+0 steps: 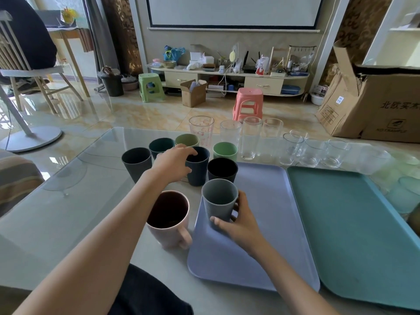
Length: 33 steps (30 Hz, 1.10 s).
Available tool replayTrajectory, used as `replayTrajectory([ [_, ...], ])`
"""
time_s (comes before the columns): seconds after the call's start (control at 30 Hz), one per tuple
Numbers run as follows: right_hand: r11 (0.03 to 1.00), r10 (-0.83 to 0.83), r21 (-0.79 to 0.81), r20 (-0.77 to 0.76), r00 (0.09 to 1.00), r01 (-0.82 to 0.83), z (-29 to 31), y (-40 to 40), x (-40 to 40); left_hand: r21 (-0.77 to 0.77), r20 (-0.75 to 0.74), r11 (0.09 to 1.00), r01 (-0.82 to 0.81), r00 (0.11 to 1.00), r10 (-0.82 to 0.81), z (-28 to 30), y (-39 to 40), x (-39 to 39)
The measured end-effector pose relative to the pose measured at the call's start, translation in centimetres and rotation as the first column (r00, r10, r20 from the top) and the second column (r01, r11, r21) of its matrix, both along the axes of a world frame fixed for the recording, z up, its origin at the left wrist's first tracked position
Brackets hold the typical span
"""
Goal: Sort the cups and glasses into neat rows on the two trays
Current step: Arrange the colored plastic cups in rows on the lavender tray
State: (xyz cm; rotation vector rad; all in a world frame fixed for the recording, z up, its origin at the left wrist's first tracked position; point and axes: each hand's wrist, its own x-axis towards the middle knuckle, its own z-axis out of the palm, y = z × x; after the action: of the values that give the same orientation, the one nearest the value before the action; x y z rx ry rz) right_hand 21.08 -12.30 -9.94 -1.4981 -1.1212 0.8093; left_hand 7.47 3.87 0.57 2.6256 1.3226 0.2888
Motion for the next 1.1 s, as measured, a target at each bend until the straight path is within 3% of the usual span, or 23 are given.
replayTrajectory([
  [0.23,1.000,0.025,0.005,-0.006,1.000,-0.025,-0.3,0.0,0.1,-0.068,-0.124,0.997,-0.036,0.992,0.027,-1.8,1.0,0.8],
  [0.6,1.000,0.021,0.008,0.015,1.000,-0.021,0.0,0.2,-0.7,-0.006,0.078,0.996,-0.094,0.993,0.094,-1.4,0.7,0.2],
  [1.1,0.997,0.081,-0.025,0.070,0.994,-0.079,1.1,-1.3,-0.2,0.154,0.235,0.988,-0.017,0.972,-0.020,1.5,-1.9,-2.7],
])
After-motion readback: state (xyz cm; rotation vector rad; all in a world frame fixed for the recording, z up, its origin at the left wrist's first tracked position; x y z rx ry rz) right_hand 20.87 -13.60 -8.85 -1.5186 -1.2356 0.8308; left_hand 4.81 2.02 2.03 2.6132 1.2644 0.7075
